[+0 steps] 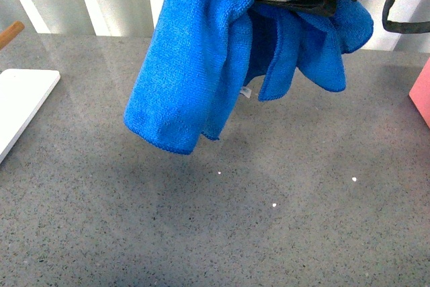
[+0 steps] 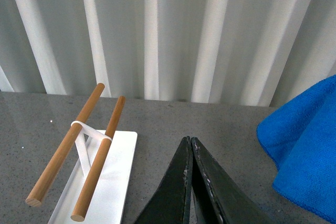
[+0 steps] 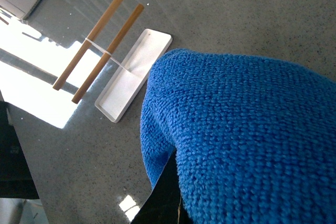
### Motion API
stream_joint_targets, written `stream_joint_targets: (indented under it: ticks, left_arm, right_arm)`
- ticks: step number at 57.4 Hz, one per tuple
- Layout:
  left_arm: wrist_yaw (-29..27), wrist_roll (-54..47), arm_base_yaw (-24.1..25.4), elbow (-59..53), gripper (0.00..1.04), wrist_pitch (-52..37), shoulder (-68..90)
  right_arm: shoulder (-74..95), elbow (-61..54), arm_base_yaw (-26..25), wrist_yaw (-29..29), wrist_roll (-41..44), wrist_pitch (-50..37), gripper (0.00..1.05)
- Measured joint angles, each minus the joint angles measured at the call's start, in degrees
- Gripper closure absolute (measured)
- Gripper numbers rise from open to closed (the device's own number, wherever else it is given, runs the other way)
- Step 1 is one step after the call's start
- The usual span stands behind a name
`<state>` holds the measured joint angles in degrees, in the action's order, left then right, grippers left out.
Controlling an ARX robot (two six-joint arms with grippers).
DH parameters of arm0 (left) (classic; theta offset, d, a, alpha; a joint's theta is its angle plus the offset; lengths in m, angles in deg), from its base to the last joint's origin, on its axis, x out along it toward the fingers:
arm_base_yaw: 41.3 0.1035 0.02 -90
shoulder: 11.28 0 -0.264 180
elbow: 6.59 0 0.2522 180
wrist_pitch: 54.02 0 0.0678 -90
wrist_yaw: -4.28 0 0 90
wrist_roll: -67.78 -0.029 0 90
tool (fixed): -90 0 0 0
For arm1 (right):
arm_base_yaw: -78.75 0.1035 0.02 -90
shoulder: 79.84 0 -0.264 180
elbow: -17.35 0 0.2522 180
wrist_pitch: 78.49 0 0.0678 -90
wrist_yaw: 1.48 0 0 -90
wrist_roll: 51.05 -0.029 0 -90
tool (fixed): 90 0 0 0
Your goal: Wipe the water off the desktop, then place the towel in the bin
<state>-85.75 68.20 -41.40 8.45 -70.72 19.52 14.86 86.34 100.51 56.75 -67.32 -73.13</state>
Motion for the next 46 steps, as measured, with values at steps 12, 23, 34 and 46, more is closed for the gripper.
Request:
stream_joint_targets:
  ticks: [12, 23, 34, 46]
  left_arm:
    - [-0.02, 0.0, 0.0, 0.0, 1.01, 5.9, -6.47]
    - [0.0, 0.0, 0.0, 0.0, 1.01, 10.88, -11.39]
    - [0.0, 0.0, 0.0, 0.0, 1.01, 14.86, -15.43]
    - [0.0, 0.0, 0.0, 0.0, 1.01, 18.64, -19.21]
  right_arm:
    - [-0.66, 0.0, -0.55, 0.72, 1.46, 2.27, 1.01]
    - [-0.79, 0.0, -0.61, 1.14, 1.53, 2.47, 1.01]
    - [-0.74, 0.0, -0.28, 1.31, 1.51, 2.47, 1.01]
    - [-0.7, 0.0, -0.17, 1.36, 1.75, 2.62, 1.01]
